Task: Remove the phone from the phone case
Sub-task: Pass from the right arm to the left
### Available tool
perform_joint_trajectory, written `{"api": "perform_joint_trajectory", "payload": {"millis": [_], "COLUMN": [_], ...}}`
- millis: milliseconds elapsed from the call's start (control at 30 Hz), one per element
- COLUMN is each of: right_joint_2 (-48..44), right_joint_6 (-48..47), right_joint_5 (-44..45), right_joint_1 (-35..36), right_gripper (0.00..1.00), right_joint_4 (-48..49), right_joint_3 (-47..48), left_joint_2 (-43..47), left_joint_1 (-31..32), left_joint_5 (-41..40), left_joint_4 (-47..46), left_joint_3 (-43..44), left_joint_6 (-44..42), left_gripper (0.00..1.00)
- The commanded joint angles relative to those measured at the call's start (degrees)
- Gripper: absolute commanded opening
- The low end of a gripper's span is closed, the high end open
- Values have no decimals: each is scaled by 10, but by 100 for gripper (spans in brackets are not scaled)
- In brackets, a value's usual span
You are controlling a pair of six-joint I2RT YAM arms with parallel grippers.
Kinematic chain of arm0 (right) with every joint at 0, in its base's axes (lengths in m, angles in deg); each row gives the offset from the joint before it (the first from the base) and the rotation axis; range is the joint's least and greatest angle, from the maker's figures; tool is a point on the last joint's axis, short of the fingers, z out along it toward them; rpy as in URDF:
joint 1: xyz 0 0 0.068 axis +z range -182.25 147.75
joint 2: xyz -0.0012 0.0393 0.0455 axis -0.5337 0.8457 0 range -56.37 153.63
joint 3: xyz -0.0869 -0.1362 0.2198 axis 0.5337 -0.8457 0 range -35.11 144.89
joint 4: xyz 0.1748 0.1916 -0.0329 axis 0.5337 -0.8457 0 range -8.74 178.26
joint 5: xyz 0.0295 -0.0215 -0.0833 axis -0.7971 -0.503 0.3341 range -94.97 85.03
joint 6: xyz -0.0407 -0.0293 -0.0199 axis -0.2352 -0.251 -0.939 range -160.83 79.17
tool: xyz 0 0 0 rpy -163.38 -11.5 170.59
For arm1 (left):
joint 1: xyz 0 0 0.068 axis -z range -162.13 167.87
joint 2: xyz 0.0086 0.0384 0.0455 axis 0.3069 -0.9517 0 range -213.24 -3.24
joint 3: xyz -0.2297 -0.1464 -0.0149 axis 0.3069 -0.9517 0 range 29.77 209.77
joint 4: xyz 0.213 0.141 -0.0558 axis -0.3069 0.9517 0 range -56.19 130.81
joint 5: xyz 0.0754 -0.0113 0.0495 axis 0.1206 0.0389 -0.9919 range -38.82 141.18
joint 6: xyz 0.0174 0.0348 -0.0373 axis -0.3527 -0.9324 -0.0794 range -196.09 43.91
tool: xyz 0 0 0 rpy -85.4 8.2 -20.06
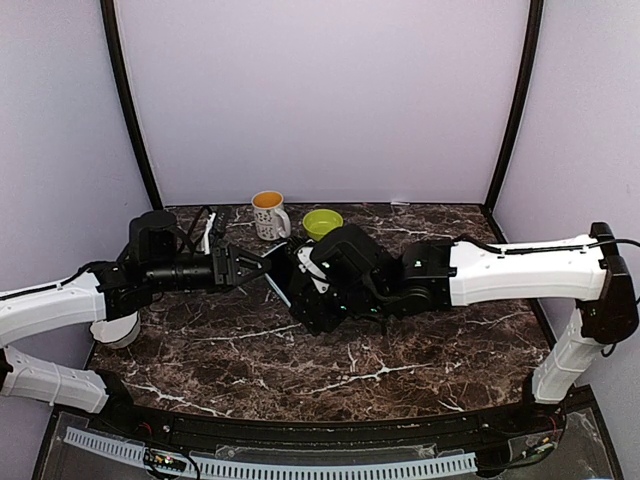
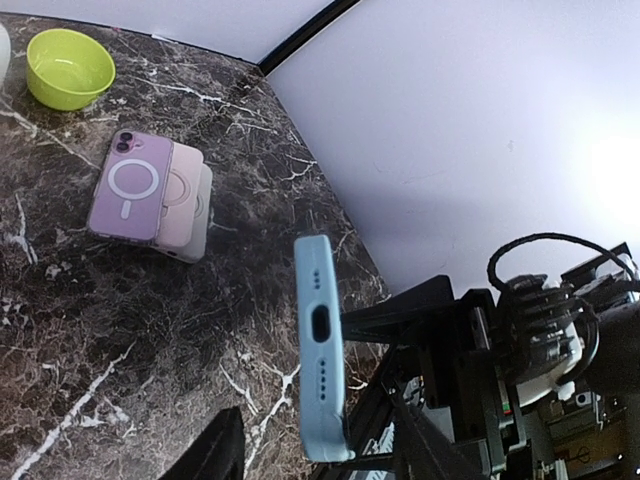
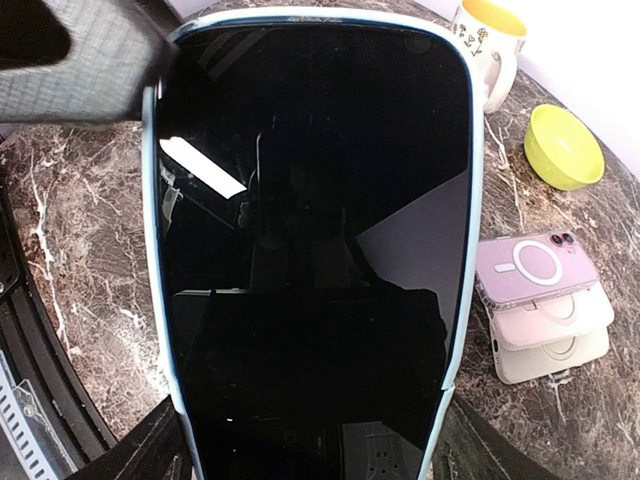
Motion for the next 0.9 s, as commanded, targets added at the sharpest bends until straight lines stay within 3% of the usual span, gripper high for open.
{"api": "perform_joint_trajectory", "payload": {"millis": [0, 233, 400, 433, 567, 700, 867], "right_joint_2": [-4, 0, -4, -5, -17, -37, -97], "right_joint_6": [1, 0, 1, 4, 29, 56, 85], "right_joint_5": [8, 7, 8, 14, 54, 73, 12], "right_joint_1": [9, 14, 14, 14, 13, -10, -49], "right_gripper": [58, 58, 59, 63, 97, 98, 99], "right_joint_4": [30, 25, 32, 31, 25, 1, 19], "right_joint_3": [30, 32, 27, 26, 28, 28, -3], "left_joint_2": [-9, -16, -12, -10, 2, 22, 37], "left_joint_1": [10, 20, 23, 23, 23, 24, 23], "left_joint_5": [-20, -33, -41, -42, -48, -67, -71], "left_joint_4": [-20, -28, -49, -53, -73, -88, -109], "left_joint_3": [17, 18, 10, 9, 3, 3, 17], "left_joint_6": [-7, -6, -2, -2, -2, -23, -61], "left_gripper": [48, 27, 2, 0, 0, 0, 0]}}
